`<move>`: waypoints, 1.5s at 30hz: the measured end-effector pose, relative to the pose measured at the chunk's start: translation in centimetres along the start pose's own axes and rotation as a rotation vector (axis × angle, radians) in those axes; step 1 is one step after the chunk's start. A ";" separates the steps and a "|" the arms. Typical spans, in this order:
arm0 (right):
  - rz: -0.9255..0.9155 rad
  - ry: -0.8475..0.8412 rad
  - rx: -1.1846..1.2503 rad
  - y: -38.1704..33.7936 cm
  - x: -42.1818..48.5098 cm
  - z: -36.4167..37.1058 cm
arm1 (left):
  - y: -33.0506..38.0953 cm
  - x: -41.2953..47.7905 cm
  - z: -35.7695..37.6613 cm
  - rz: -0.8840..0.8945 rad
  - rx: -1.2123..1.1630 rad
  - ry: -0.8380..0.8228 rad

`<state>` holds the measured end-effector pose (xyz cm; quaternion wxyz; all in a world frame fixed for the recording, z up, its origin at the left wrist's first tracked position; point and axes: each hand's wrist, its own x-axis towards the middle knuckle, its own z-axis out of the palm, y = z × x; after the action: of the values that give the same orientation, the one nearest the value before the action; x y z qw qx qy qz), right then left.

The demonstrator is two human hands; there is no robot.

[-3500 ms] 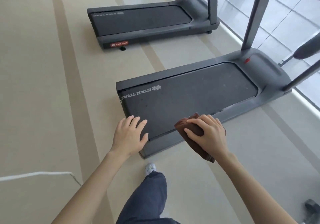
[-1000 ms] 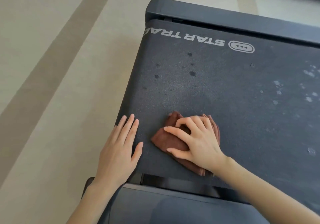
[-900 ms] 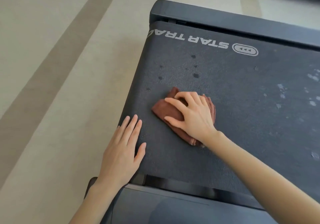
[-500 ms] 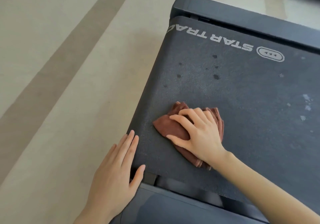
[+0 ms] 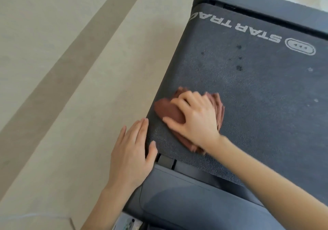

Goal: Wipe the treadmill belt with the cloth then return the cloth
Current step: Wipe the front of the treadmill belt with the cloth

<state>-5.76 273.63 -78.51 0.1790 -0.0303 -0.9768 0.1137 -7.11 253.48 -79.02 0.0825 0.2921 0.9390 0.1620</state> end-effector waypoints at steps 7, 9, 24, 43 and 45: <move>-0.196 -0.070 -0.085 2.6 0.7 -0.1 | -0.3 -0.7 0.3 -0.207 -0.032 -0.069; 0.077 -0.030 -0.162 4.7 4.8 0.5 | -0.3 -0.6 0.4 -0.178 -0.028 -0.083; -0.001 0.025 -0.069 1.1 -7.3 -1.8 | 1.7 3.6 1.1 0.069 -0.099 0.010; 1.060 0.148 -0.428 21.0 -17.2 -11.1 | 12.0 9.4 5.4 0.569 0.161 -0.091; 1.230 0.184 -0.470 22.4 -20.0 -12.9 | 12.4 9.5 5.6 0.589 0.164 -0.092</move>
<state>17.98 296.08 -78.84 0.1526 -0.6303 -0.7609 -0.0241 -6.97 270.05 -80.44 0.0506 0.5645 0.8190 0.0892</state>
